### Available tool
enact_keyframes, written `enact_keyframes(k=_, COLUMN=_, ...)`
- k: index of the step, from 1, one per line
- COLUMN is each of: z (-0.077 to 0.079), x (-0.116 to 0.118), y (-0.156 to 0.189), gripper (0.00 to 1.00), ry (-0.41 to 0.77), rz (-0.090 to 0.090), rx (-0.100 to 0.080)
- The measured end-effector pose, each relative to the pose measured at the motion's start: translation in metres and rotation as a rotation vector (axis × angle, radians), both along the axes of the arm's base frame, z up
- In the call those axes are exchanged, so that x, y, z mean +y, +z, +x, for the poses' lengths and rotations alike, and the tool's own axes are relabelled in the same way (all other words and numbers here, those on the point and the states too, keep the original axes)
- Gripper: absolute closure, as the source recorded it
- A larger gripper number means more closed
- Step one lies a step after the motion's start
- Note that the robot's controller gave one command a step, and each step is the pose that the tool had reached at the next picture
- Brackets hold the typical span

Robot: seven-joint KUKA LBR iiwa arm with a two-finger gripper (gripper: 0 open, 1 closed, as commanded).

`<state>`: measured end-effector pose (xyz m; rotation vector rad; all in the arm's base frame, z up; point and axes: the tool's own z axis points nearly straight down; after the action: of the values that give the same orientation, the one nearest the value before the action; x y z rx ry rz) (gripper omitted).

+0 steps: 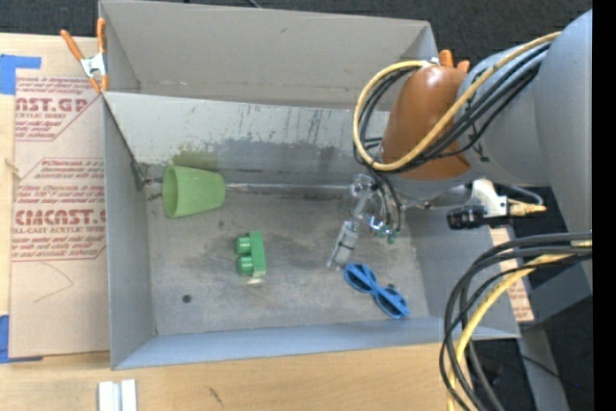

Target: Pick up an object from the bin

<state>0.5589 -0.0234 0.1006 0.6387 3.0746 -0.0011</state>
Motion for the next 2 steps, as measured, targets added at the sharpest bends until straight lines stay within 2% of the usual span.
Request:
enact_keyframes(k=1, z=-0.04, x=-0.078, y=0.001, gripper=0.0, ry=0.029, rz=-0.003, rx=0.004)
enact_keyframes(k=2, z=-0.081, x=-0.057, y=-0.032, gripper=0.0, ry=-0.089, rz=0.001, rx=0.004)
